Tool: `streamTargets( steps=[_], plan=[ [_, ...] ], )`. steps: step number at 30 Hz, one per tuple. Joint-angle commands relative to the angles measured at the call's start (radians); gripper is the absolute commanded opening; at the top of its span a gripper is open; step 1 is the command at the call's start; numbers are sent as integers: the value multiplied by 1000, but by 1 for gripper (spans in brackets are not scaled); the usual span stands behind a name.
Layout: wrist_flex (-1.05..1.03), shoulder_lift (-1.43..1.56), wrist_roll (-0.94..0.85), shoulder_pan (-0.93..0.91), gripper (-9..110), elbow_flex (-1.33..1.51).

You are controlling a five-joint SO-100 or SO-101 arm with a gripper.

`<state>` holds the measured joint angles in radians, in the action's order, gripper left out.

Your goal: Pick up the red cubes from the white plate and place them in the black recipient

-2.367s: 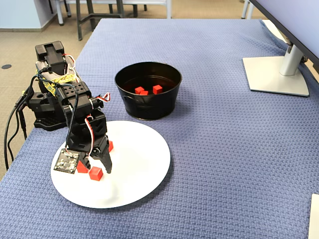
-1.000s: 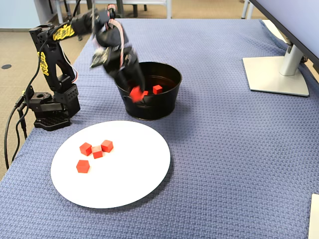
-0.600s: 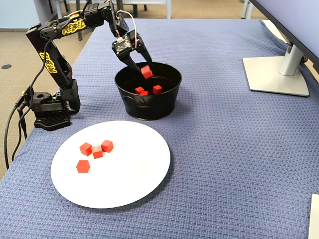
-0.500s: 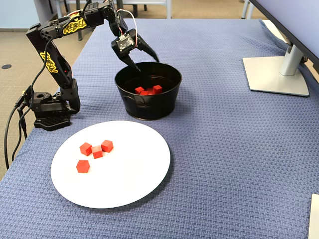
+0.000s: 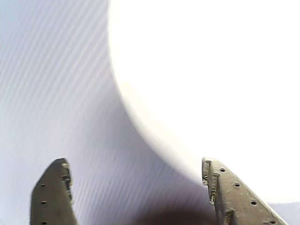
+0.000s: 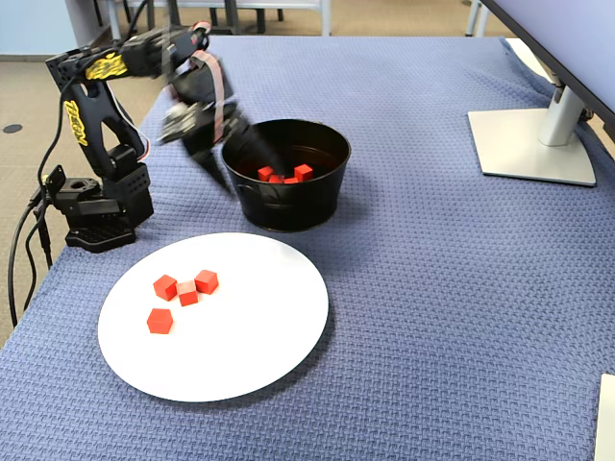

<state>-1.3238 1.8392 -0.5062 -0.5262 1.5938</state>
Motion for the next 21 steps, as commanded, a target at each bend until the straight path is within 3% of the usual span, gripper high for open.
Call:
streamTargets(
  steps=[1,8,16,21],
  plan=[
    [25,-23,-130,-167,26,21],
    [241,-95,-202,-288,23,164],
    [232,-164,-264,-347,24,121],
    [120,-206,-350,-385,25,72]
  ],
)
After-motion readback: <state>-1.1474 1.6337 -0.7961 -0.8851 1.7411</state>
